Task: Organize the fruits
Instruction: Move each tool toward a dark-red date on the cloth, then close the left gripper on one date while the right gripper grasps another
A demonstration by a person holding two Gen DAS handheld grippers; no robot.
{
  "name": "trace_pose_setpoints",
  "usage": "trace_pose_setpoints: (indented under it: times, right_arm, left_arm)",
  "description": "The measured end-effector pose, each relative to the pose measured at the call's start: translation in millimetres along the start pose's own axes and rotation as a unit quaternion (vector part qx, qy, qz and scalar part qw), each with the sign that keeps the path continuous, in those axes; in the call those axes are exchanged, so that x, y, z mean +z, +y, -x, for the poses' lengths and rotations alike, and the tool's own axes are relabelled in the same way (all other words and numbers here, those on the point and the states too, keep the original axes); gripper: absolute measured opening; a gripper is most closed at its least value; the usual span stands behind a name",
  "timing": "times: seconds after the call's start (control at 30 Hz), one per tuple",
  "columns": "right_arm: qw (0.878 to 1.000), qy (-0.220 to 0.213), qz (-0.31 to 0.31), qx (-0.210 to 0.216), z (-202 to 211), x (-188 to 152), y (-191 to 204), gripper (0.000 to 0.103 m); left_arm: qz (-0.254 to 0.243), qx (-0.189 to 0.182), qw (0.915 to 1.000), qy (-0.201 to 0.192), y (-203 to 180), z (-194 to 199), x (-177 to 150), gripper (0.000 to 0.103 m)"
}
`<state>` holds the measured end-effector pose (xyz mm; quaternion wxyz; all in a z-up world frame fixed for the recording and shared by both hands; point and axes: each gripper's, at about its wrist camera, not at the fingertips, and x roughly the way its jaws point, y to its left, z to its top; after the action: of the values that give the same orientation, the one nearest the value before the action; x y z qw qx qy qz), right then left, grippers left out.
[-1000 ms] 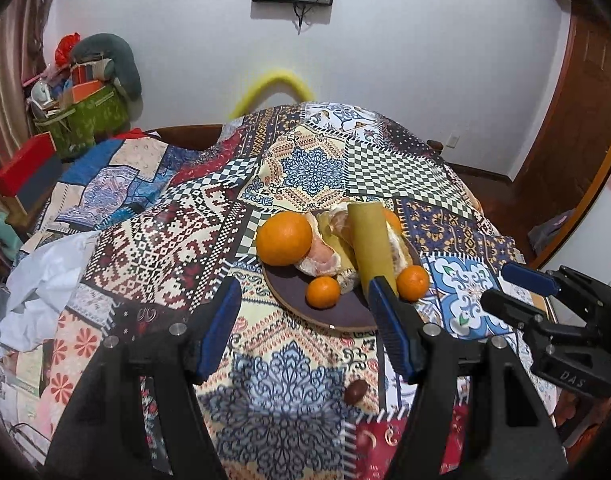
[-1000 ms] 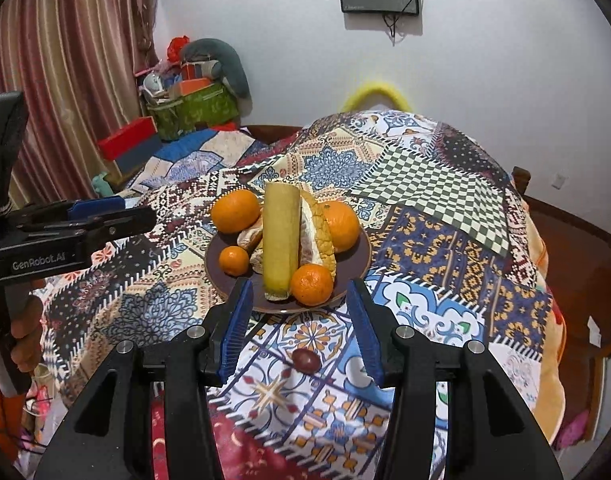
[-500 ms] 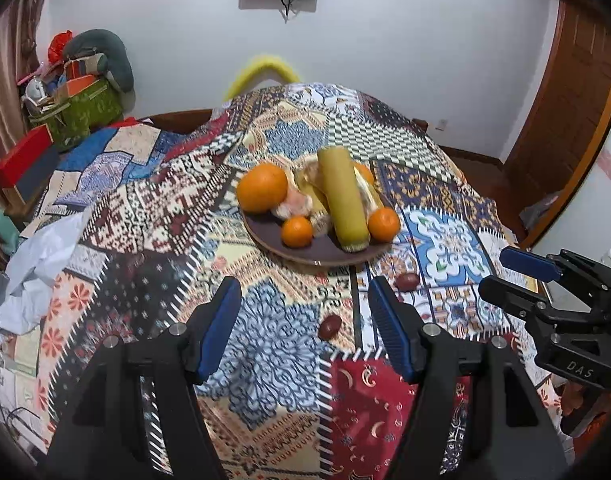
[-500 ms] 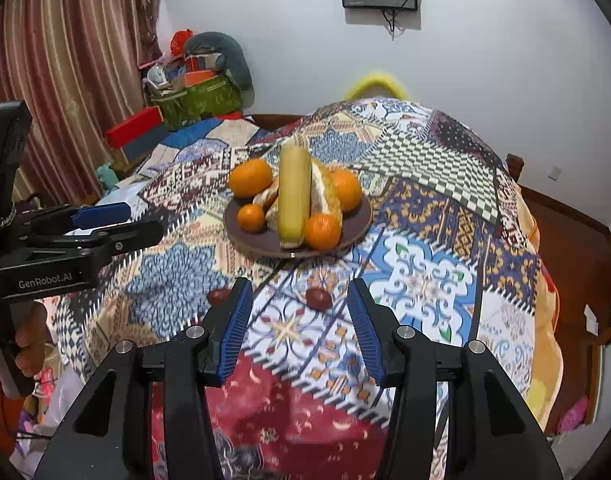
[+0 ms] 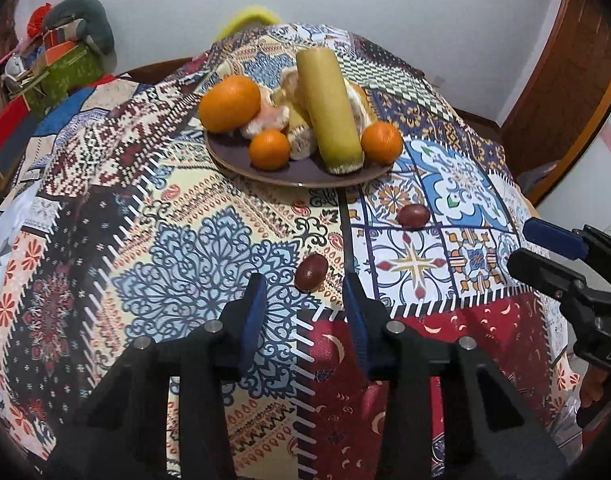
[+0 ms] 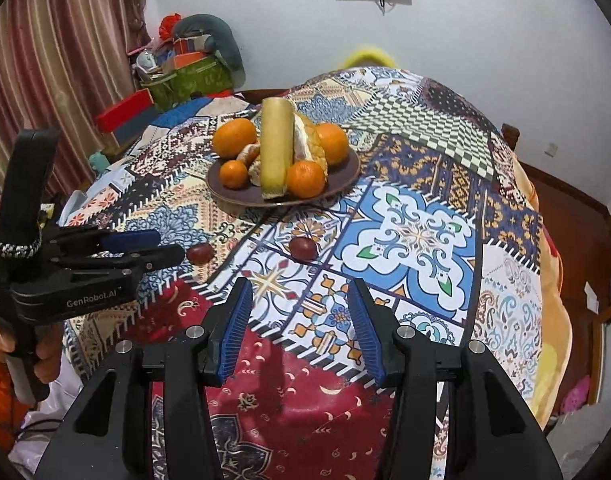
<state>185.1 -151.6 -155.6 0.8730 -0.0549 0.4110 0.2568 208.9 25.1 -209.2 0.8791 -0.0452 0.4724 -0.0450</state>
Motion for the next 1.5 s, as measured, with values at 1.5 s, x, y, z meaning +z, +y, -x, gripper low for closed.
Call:
trace_pose_setpoints:
  times: [1.5]
  right_arm:
    - [0.998, 0.054, 0.027, 0.012, -81, 23, -2, 0.022]
  left_arm:
    - [0.004, -0.013, 0.9996, -0.023, 24, -9, 14, 0.018]
